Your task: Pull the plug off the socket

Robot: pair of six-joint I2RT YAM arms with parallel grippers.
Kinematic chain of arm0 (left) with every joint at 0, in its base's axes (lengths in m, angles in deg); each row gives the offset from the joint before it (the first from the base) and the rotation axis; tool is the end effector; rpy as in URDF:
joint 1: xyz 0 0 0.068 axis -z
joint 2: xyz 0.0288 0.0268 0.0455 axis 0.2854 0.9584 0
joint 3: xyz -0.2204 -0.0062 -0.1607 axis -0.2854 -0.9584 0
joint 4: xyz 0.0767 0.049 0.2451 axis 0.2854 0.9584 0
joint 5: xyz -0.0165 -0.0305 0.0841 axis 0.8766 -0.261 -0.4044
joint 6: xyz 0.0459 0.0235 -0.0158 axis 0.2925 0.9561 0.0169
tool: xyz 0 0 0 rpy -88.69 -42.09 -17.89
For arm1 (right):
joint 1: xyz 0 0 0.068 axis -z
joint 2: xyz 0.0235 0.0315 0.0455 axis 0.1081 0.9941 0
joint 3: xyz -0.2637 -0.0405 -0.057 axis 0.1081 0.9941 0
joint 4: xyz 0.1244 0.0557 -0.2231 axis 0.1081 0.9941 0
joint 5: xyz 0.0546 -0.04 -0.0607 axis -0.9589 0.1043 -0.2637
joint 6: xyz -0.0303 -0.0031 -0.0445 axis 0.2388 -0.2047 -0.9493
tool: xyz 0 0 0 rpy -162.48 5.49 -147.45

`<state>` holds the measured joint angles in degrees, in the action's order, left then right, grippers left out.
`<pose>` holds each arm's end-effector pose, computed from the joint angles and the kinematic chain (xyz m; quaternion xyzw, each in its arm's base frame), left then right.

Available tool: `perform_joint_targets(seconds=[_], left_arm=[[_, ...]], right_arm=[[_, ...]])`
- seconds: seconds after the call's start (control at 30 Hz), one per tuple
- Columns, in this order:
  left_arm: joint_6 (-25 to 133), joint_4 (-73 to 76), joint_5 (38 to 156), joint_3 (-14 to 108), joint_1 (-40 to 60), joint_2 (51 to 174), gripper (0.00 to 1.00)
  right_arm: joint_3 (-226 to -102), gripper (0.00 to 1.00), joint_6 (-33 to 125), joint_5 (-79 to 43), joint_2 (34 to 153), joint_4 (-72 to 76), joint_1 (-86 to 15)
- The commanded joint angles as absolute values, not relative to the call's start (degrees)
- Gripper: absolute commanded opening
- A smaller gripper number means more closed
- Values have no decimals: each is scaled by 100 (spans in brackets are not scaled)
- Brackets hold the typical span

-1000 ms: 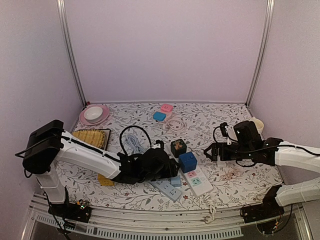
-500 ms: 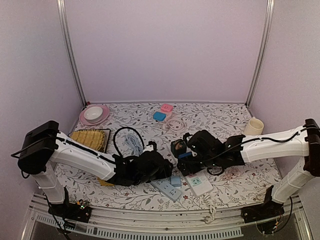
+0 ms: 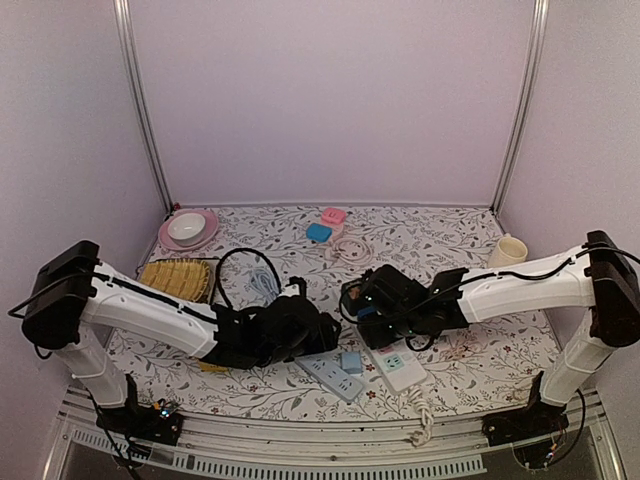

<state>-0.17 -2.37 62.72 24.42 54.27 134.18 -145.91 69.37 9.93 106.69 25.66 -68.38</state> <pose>0.1267 -0.3169 0.1670 -0.0569 0.8902 -0.2982 0.3396 0.1619 0.2804 0.1842 -0.2216 0.9284 0.0593 0.2922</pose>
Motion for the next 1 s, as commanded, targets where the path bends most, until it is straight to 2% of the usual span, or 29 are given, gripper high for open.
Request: perform_joint_targets(seconds=[0.0,0.13,0.47,0.77,0.97], left_arm=[[216,-260,6582,2469,5163,13180,68],[344,-407,6877,2634,4967,13271,68],[563,-329,7616,3553,4583,13997,68],[795,-372,8040,3973,4319,14619,69],[760,-766,8149,3748,4340,14633,69]], right_arm=[[-14552,41,7066,1166,10593,2655,-6925],[-14260,35,7224,1133,10282,2624,-6988],[-13632,32,7566,1069,9527,2629,-7211],[-13709,30,7548,1062,9456,2727,-7309],[-13946,29,7376,909,9581,2711,-7330]])
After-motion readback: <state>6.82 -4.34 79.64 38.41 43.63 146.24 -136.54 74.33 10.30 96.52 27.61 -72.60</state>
